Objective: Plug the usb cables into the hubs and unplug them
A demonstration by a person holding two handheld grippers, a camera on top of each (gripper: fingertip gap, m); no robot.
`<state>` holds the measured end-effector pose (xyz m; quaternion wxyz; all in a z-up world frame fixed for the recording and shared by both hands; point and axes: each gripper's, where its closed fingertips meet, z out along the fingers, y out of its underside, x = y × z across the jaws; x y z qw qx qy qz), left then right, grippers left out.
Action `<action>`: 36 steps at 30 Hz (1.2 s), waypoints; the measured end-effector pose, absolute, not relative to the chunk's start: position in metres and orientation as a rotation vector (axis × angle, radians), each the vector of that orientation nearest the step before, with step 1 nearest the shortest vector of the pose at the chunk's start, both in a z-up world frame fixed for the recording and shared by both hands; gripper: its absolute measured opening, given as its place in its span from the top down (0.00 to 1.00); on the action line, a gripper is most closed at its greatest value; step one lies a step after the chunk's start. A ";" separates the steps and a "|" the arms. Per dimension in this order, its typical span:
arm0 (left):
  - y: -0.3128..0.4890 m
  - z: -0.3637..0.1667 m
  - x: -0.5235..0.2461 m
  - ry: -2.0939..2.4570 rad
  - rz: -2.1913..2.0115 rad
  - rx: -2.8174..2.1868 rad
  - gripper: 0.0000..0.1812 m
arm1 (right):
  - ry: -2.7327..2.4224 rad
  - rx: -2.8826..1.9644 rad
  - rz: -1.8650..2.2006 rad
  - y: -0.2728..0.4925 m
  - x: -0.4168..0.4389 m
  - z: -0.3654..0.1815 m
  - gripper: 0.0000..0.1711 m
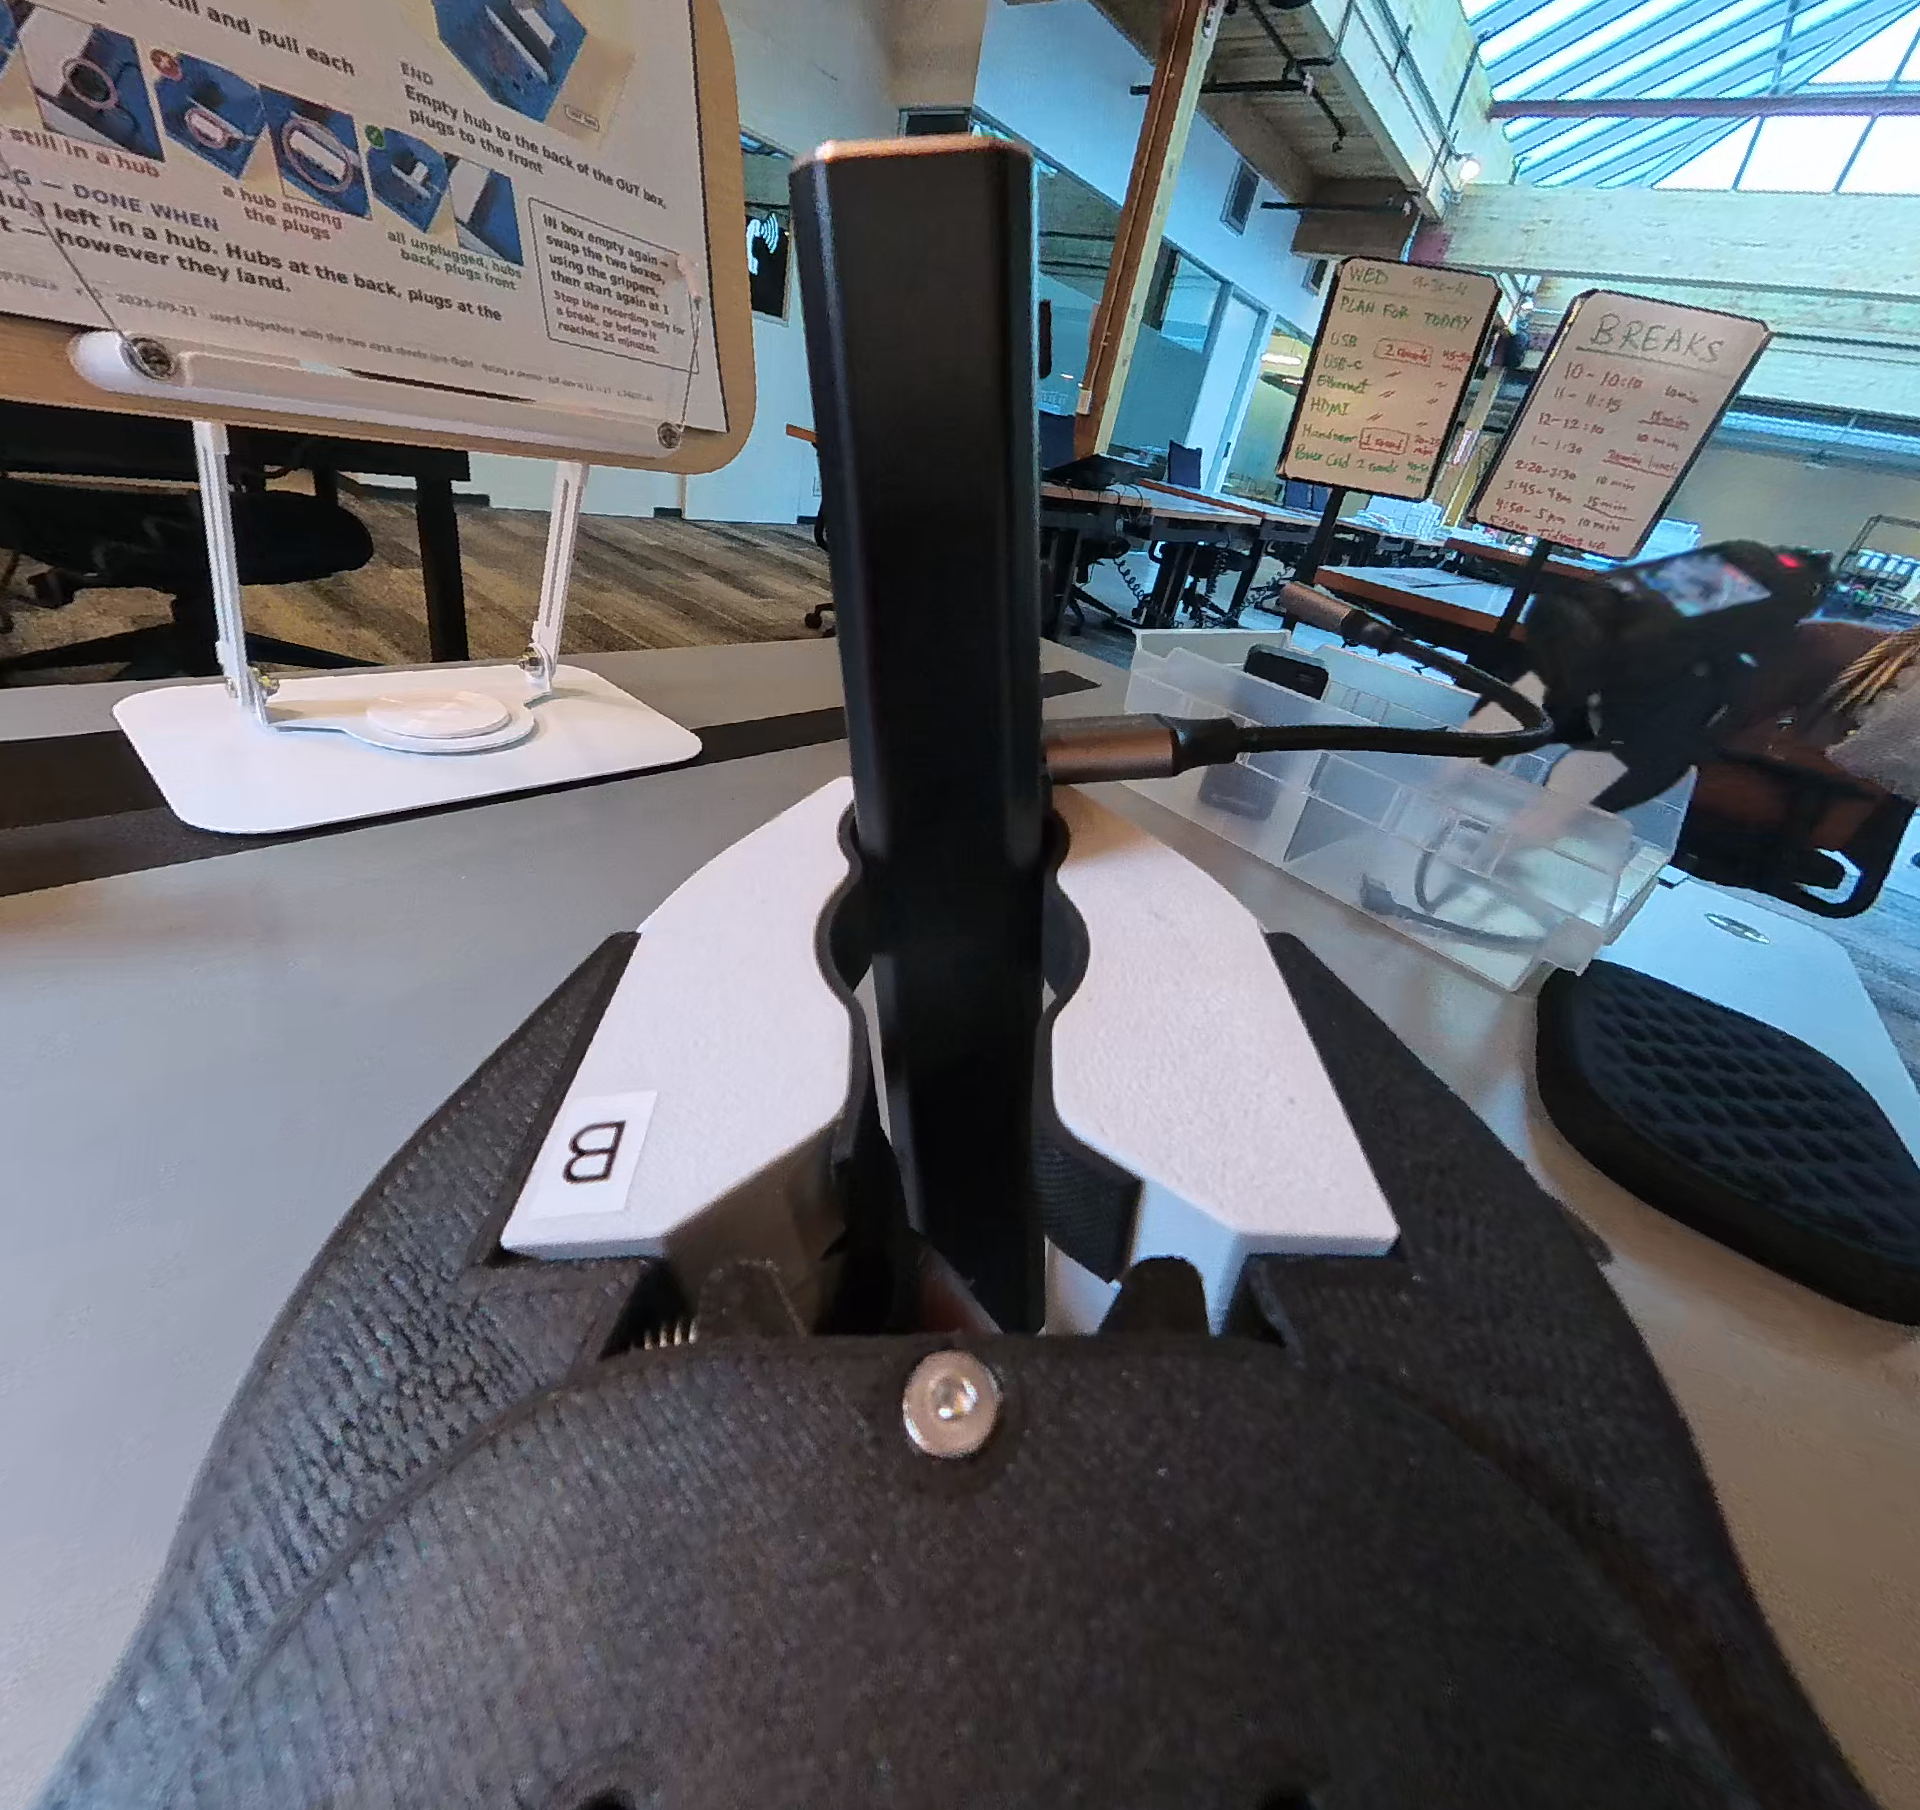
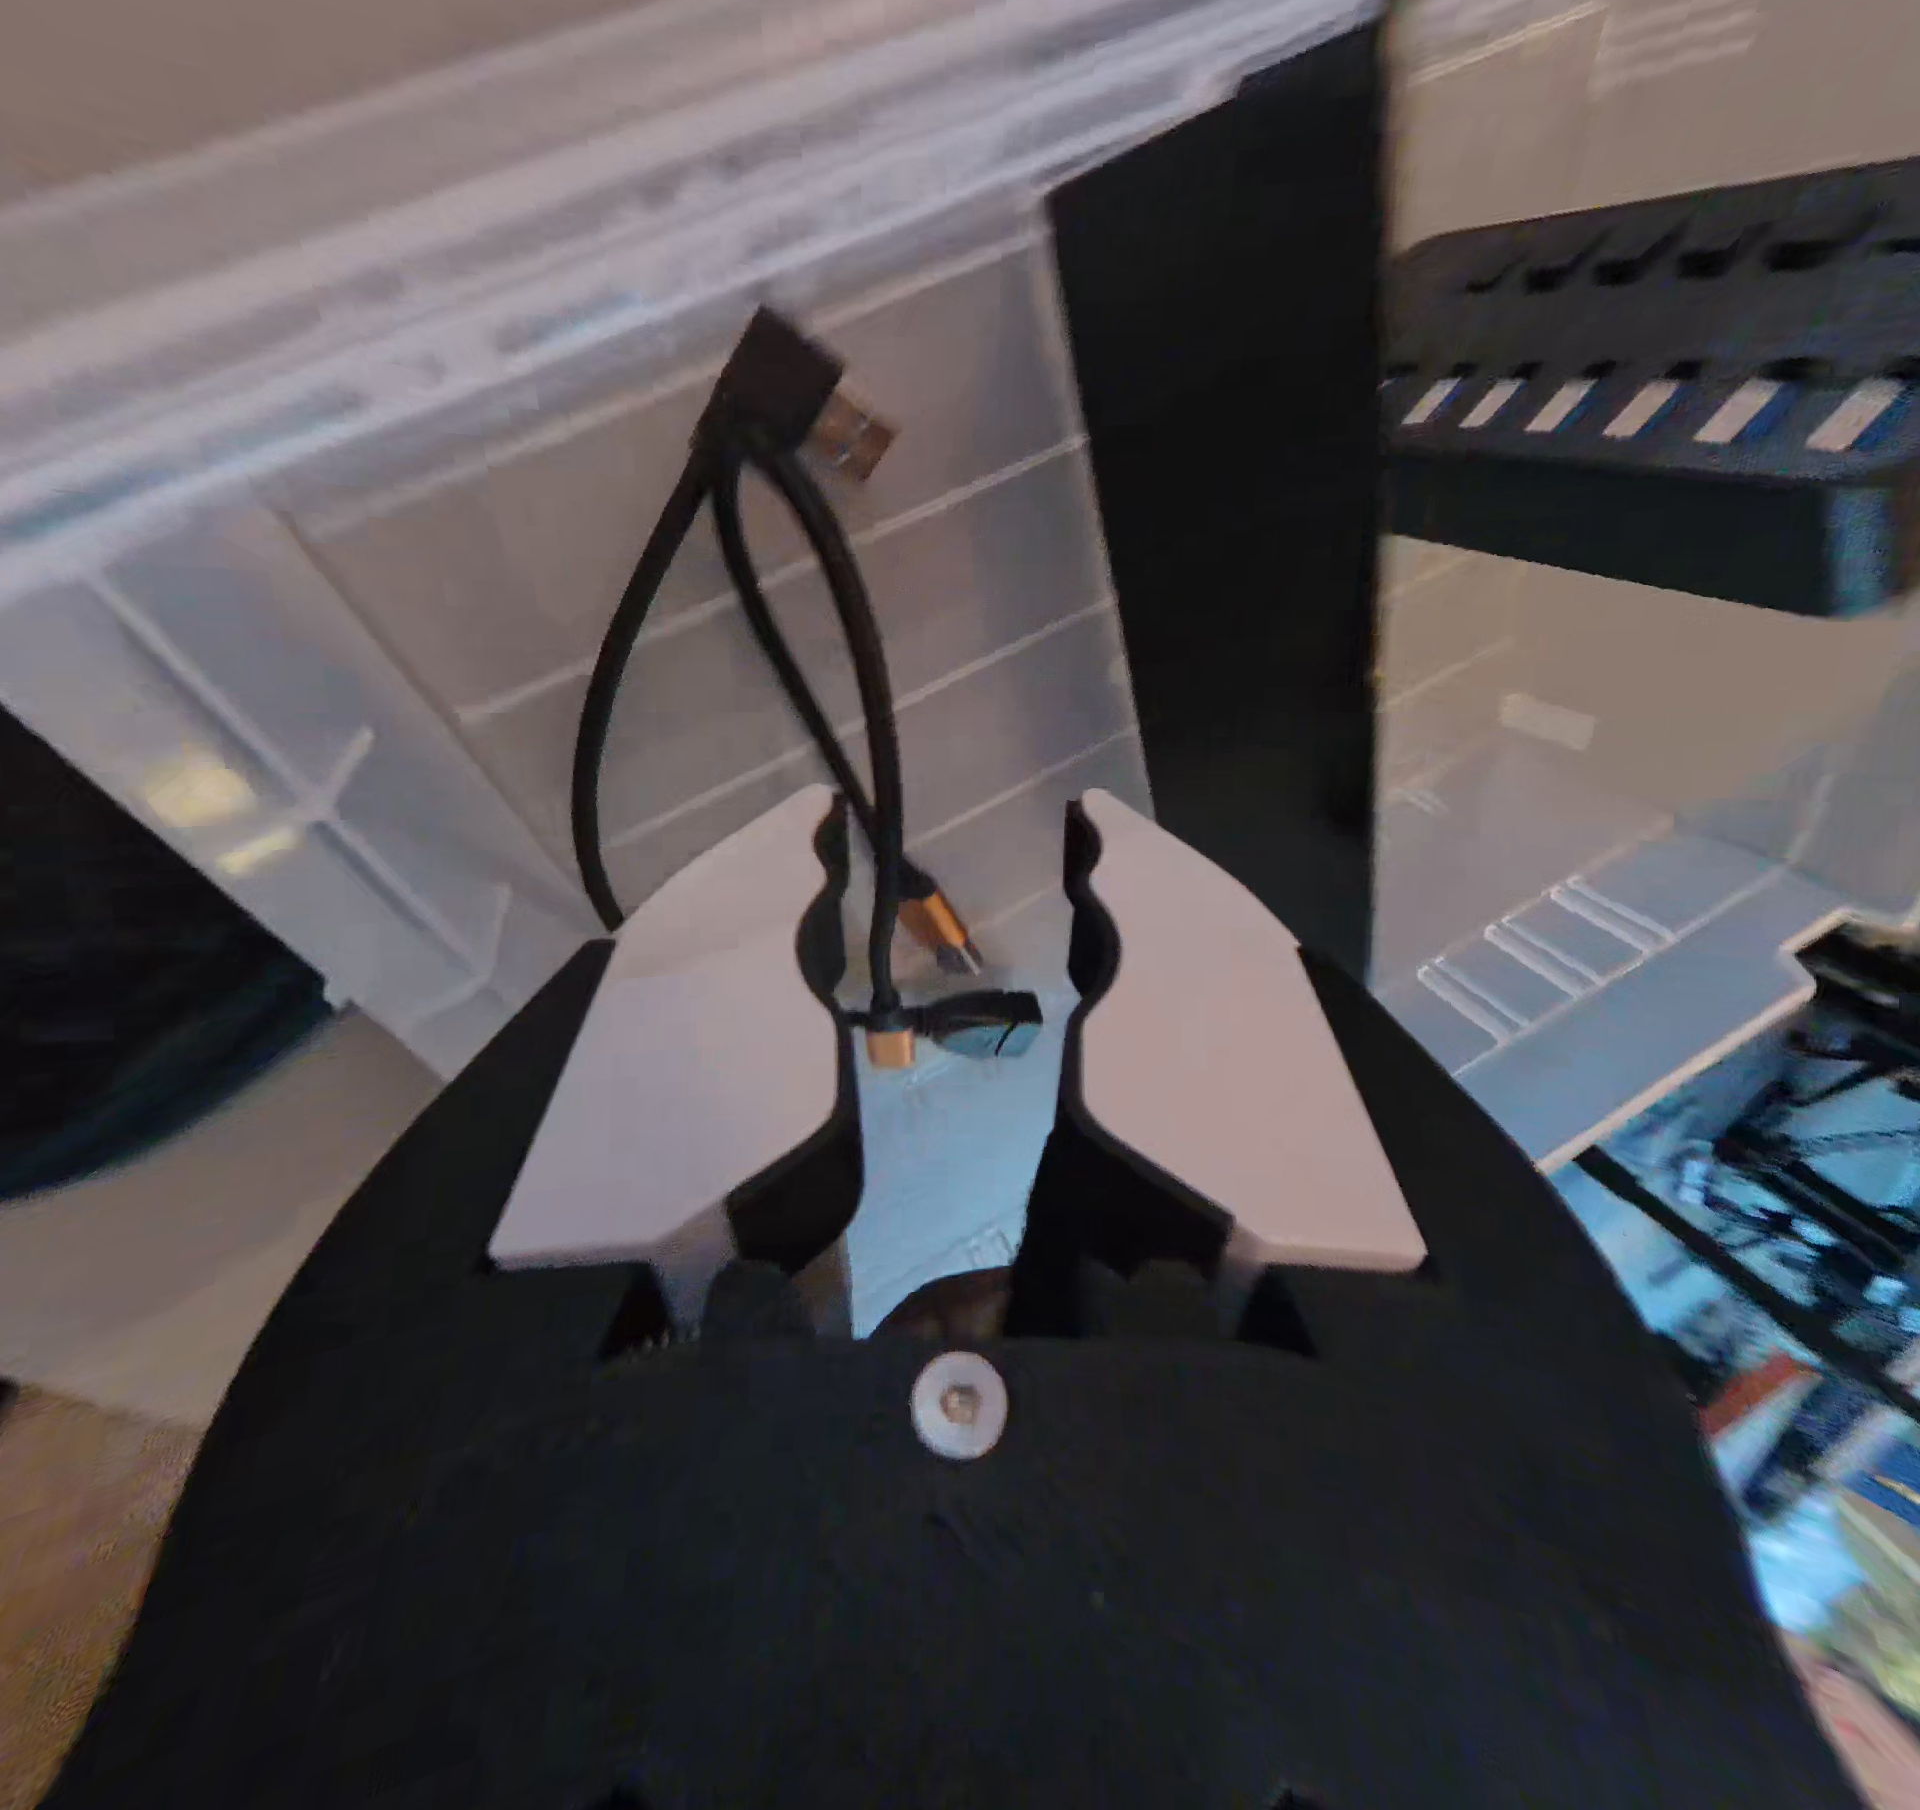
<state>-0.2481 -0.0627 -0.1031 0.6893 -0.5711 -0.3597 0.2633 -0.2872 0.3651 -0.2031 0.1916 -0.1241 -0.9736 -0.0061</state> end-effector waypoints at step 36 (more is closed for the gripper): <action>-0.076 -0.104 -0.253 -0.611 1.292 -1.564 0.85 | -2.302 -0.531 1.812 -0.062 -0.231 -0.107 0.89</action>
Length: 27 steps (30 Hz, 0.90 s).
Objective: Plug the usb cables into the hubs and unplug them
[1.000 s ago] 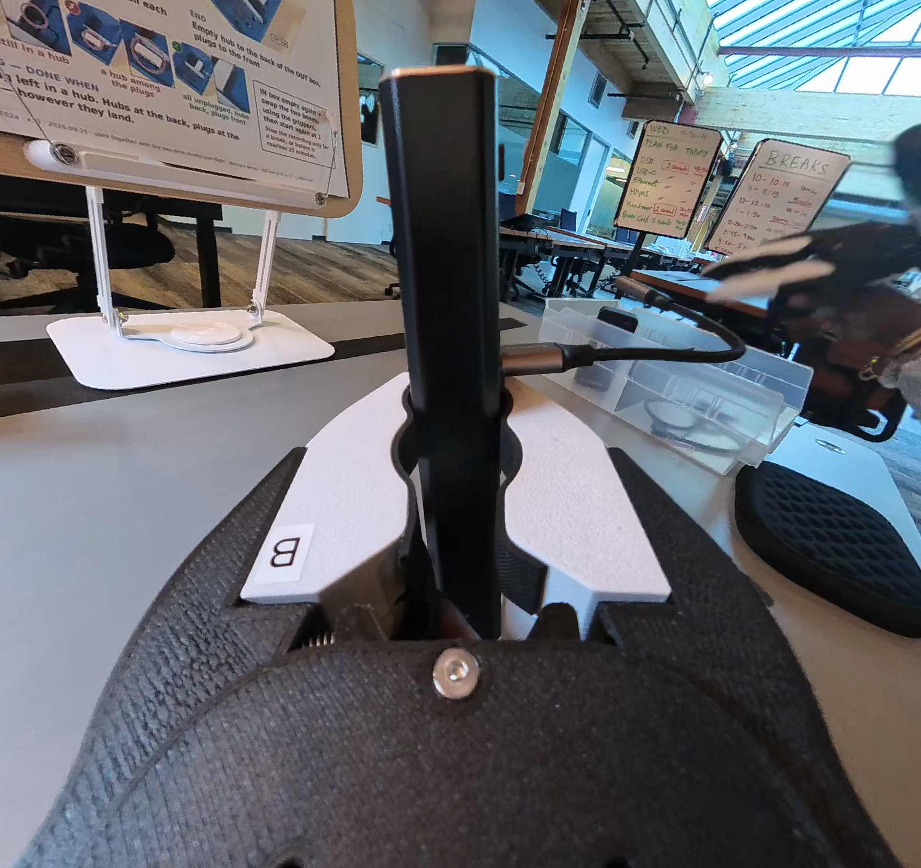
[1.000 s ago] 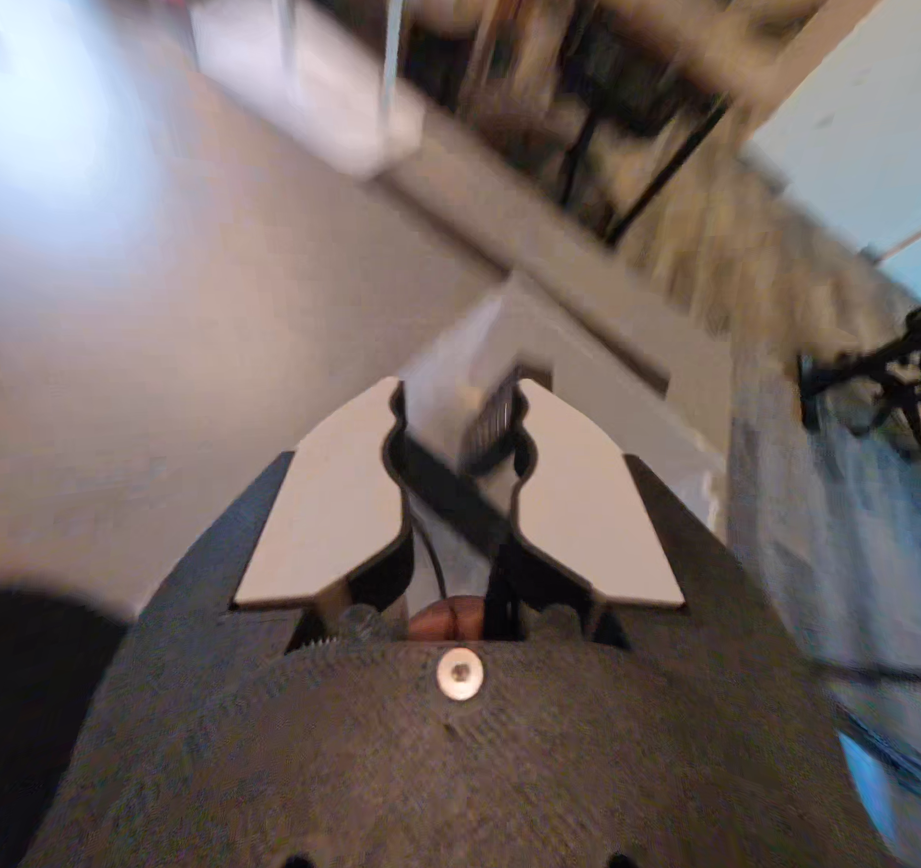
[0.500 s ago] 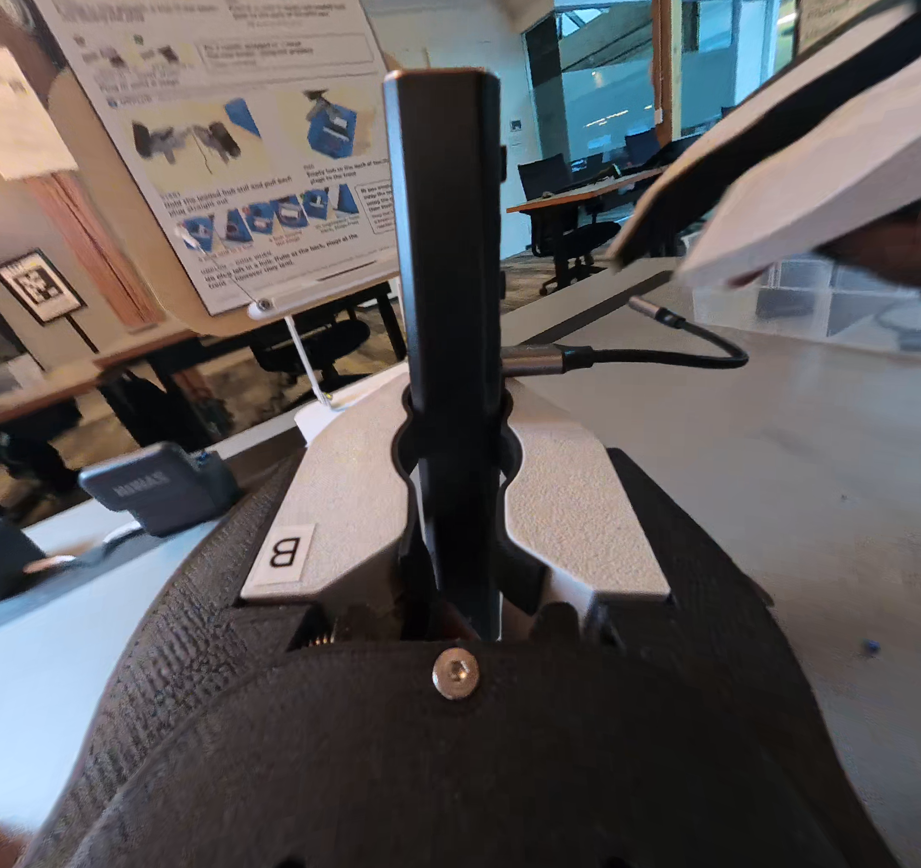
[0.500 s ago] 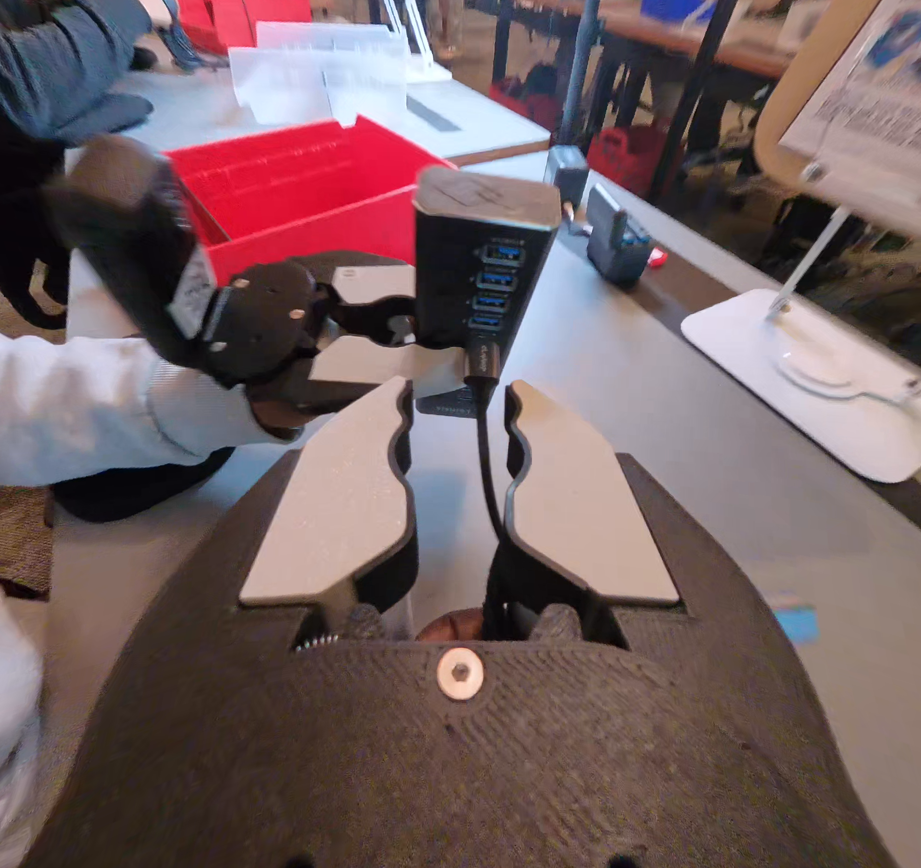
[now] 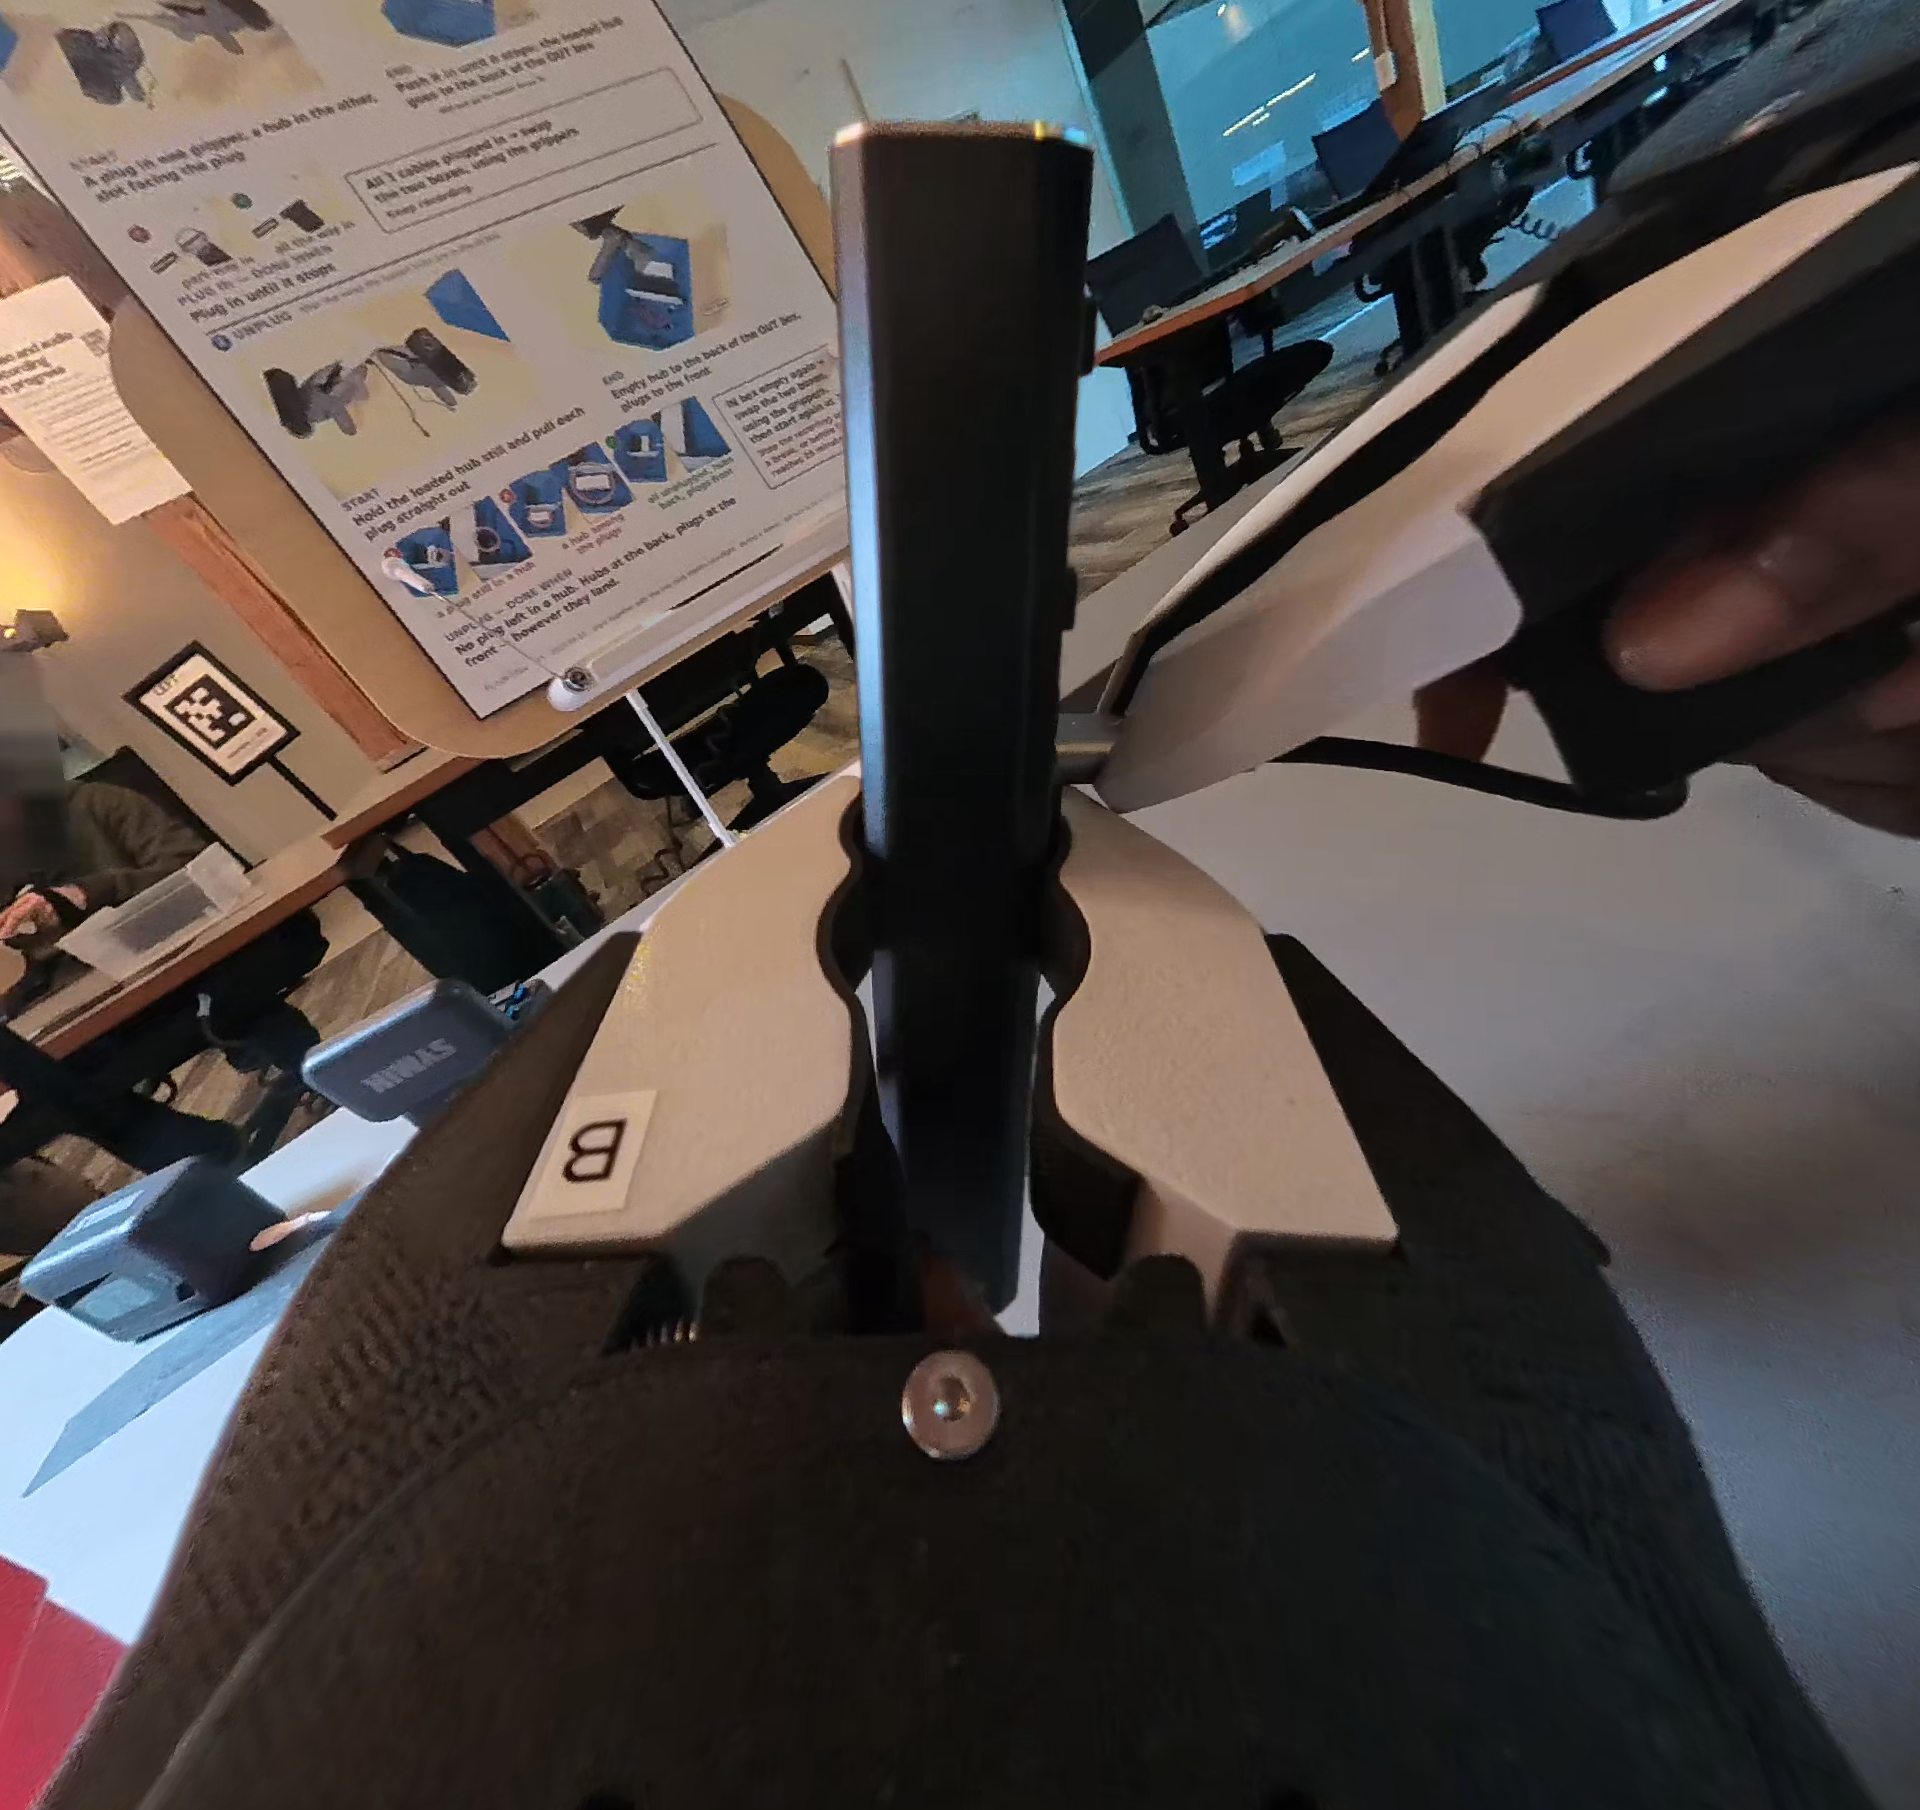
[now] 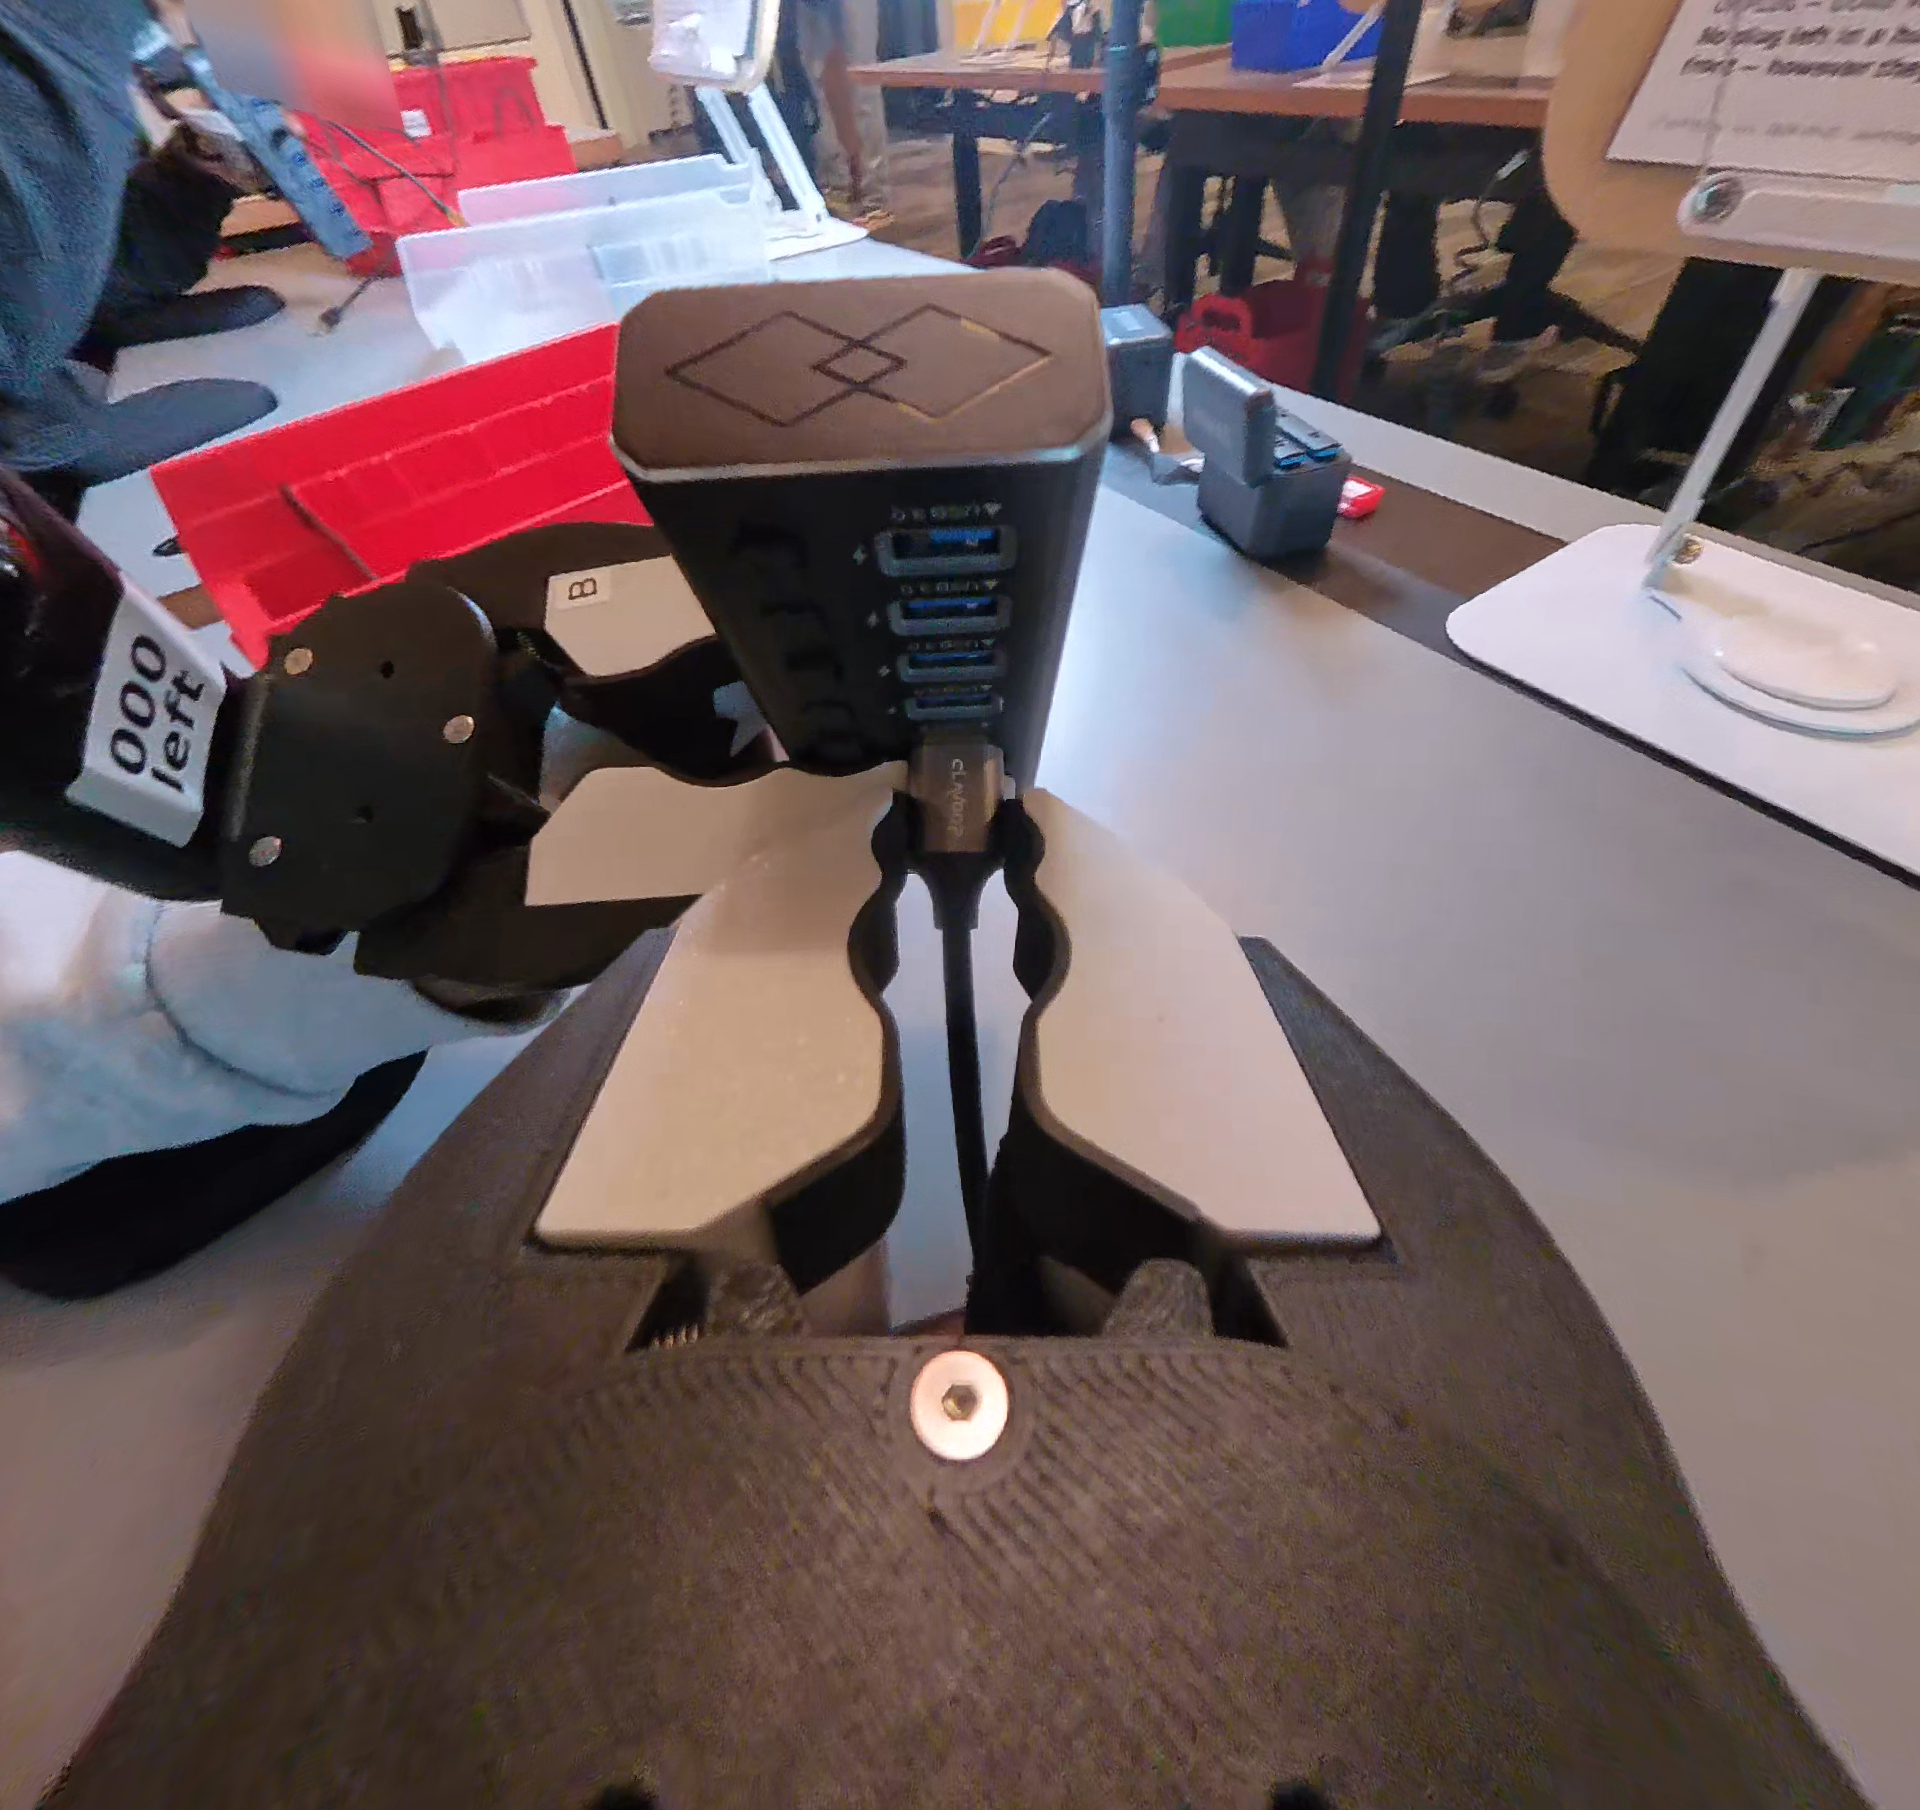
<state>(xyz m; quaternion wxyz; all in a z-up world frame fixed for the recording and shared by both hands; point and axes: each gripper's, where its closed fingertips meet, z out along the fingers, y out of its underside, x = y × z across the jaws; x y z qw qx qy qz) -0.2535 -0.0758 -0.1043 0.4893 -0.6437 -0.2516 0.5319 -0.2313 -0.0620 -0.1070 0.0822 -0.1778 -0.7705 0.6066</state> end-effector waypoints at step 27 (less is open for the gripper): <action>-0.045 -0.102 -0.246 -0.494 1.207 -1.606 0.84 | -2.265 -0.452 1.725 -0.030 -0.219 -0.103 0.89</action>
